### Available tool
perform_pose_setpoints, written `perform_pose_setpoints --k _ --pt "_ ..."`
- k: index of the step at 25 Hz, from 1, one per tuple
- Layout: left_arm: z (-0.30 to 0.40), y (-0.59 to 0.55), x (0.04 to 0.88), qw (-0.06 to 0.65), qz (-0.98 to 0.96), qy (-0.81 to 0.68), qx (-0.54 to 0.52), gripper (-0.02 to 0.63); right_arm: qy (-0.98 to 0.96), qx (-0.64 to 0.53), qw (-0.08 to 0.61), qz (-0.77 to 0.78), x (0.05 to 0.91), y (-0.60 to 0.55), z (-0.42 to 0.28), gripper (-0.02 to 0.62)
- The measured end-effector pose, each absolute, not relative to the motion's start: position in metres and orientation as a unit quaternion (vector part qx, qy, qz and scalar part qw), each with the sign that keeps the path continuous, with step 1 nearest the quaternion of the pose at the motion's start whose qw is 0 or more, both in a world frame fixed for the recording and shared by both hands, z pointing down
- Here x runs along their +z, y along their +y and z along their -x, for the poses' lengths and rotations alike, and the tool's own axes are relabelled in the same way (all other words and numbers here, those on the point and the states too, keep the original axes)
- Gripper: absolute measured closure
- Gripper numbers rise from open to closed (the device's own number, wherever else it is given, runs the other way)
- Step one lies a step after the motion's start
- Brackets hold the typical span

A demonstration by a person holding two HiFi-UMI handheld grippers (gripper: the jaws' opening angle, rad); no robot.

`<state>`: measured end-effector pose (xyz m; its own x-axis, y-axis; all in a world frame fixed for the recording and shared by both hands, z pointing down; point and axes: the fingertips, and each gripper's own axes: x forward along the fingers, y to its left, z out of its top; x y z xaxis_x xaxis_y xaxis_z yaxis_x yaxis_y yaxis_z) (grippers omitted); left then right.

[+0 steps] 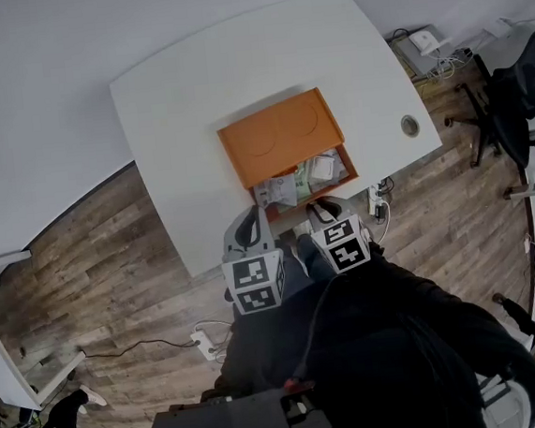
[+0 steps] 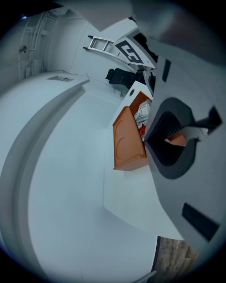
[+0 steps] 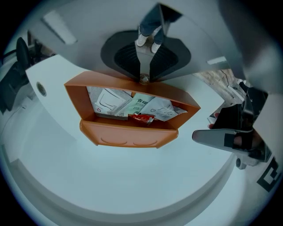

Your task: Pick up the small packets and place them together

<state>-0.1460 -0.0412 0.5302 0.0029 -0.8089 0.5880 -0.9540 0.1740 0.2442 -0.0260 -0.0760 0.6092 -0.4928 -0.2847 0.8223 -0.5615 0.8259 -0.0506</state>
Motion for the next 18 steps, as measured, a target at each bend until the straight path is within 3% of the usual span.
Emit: perform_pose_setpoints --k 18 --pt "0.127 -0.041 0.54 0.355 -0.687 -0.624 0.111 0.609 -0.852 0.161 0.44 -0.231 0.61 -0.059 0.011 0.529"
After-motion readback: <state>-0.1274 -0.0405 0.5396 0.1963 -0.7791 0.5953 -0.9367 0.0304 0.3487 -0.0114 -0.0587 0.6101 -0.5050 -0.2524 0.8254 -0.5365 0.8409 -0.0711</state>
